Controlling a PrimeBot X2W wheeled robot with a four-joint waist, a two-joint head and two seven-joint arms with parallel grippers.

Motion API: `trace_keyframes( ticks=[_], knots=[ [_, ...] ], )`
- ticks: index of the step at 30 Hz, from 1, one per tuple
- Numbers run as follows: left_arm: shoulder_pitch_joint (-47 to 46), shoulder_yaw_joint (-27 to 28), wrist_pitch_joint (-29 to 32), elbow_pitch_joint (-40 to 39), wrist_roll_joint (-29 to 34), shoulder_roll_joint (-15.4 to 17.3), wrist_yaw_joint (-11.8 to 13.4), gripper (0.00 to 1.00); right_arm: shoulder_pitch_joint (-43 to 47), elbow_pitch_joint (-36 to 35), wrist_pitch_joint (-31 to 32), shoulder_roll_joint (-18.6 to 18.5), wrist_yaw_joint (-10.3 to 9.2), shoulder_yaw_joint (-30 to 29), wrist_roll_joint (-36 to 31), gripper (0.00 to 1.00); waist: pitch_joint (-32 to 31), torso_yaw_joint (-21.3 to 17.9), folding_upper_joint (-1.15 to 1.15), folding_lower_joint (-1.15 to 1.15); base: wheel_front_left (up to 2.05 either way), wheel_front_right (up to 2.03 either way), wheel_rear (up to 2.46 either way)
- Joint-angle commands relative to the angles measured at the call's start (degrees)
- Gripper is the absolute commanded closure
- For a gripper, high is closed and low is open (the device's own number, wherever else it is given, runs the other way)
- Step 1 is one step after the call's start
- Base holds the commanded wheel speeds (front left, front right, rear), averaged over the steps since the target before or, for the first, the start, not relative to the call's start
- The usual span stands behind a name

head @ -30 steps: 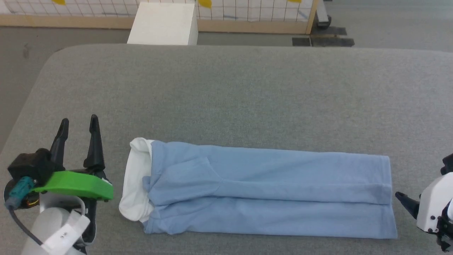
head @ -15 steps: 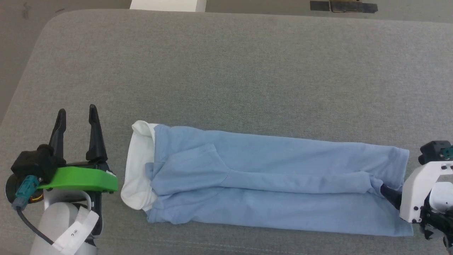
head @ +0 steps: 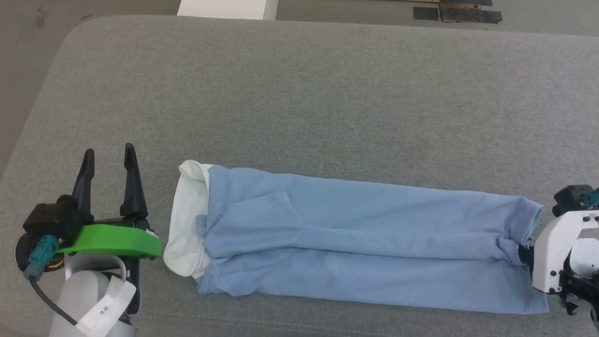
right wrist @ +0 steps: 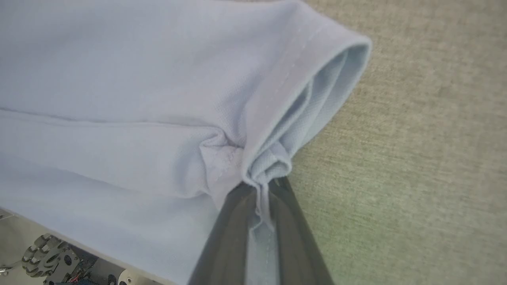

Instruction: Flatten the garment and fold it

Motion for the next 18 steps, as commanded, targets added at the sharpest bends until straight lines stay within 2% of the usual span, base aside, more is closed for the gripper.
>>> trace_keyframes(
  ticks=[1, 7, 12, 18],
  knots=[
    [-0.58, 0.51, -0.24, 0.11, 1.06, -0.36, -0.53, 0.0, 0.47, 2.45, 0.05, 0.0, -0.15, -0.52, -0.81, 1.0, 0.06, -0.05, 0.0, 0.0, 0.0, 0.0, 0.0],
    [-0.53, 1.25, -0.25, 0.22, 1.98, -1.19, -1.24, 0.0, -1.0, 6.07, -0.73, -2.04, -0.15, -8.22, -4.74, 1.0, 0.32, -0.22, 0.0, 0.0, 0.0, 0.0, 0.0],
    [-0.66, 1.52, -0.25, 0.76, 2.62, -1.49, -1.72, 0.0, -2.51, 9.25, 0.18, -3.9, -0.15, -16.92, -11.43, 1.0, 0.28, -0.19, 0.0, 0.0, 0.0, 0.0, 0.0],
    [-0.66, 1.99, -0.25, 1.37, 3.12, -1.54, -2.09, 0.0, -3.48, 8.78, 2.53, -2.95, -0.15, -22.99, -19.17, 1.0, -0.29, -0.43, 0.0, 0.0, 0.0, 0.0, 0.0]
  ],
)
